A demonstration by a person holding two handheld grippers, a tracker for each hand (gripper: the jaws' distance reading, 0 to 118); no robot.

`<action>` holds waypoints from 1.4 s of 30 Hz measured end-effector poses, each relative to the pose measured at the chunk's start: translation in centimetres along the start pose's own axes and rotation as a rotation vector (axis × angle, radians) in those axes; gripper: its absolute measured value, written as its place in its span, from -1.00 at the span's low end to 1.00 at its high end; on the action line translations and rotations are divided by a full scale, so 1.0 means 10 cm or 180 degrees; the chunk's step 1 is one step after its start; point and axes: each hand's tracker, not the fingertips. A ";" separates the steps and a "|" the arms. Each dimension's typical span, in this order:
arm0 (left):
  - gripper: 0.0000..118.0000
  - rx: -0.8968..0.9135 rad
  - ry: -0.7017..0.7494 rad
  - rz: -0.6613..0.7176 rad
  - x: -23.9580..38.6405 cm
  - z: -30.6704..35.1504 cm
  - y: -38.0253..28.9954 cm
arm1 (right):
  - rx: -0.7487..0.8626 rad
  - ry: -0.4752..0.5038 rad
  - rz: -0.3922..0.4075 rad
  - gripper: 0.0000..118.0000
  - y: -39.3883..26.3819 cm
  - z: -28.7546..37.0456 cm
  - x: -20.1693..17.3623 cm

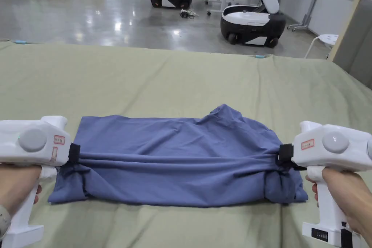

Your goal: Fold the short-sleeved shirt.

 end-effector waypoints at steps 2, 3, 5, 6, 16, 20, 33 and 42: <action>0.88 0.0356 0.0057 -0.0073 0.05 0.22 -0.13 | 0.0193 -0.0035 0.0067 0.68 -0.12 0.13 0.07; 0.92 0.0532 0.0049 -0.0179 0.06 0.37 -0.22 | 0.0395 0.0039 0.0144 0.69 -0.22 0.30 0.08; 0.87 0.1135 0.0112 -0.0390 0.14 0.74 -0.47 | 0.0964 0.0090 0.0251 0.69 -0.50 0.70 0.03; 0.87 0.1364 0.0192 -0.0434 0.18 0.94 -0.63 | 0.1268 0.0142 0.0348 0.68 -0.68 0.89 0.00; -1.00 0.1333 0.0348 -0.0345 0.14 1.44 -1.79 | 0.1725 0.0380 0.0507 -0.95 -1.77 1.41 -0.21; -0.93 0.1120 0.0363 -0.0214 -0.10 1.15 -1.66 | 0.1614 0.0339 0.0567 -0.95 -1.78 1.33 -0.25; -0.36 0.0082 0.0367 -0.0148 0.08 -0.11 -0.83 | 0.0902 -0.0129 0.0302 -0.64 -1.42 0.76 0.09; -0.84 0.0216 0.0308 -0.0229 0.29 0.14 -0.77 | 0.0410 -0.0027 0.0221 0.70 -0.79 0.00 0.23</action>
